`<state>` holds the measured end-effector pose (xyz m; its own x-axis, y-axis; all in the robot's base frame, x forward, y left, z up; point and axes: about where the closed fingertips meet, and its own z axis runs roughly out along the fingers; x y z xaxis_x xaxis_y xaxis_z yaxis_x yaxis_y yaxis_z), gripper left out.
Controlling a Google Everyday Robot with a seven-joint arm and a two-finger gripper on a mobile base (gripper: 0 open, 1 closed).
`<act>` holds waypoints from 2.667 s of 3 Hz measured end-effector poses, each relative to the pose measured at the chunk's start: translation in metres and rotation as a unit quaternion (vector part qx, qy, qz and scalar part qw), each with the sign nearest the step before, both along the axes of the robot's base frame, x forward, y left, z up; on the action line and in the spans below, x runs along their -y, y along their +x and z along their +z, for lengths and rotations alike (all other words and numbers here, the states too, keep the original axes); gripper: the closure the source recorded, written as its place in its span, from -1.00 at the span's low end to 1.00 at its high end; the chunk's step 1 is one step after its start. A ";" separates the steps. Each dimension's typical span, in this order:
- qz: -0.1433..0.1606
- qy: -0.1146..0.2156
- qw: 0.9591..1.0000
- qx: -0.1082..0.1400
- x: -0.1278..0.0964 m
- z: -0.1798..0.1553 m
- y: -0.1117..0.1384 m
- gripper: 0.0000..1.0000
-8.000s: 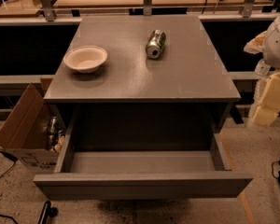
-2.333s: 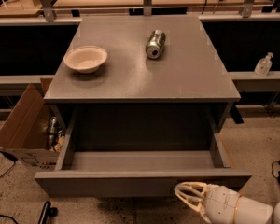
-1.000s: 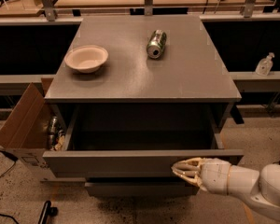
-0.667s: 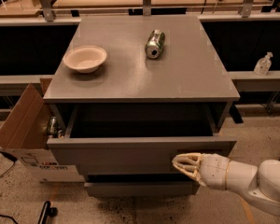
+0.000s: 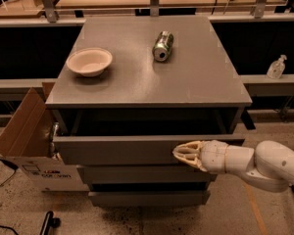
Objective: Close top drawer
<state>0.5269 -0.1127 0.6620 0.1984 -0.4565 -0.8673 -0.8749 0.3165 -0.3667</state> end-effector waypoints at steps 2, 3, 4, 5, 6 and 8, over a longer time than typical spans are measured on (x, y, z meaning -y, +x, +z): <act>0.005 -0.011 1.000 0.006 -0.006 0.000 0.051 1.00; 0.005 -0.010 1.000 0.006 -0.006 0.000 0.052 1.00; 0.005 -0.010 1.000 0.006 -0.006 0.000 0.052 1.00; 0.005 -0.010 1.000 0.006 -0.006 0.000 0.052 1.00; 0.005 -0.010 1.000 0.006 -0.006 0.000 0.052 1.00; 0.018 0.075 0.997 0.005 -0.004 0.012 -0.077 1.00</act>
Offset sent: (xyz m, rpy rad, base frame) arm 0.0694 0.0024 -0.0021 -0.0336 -0.0104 -0.0034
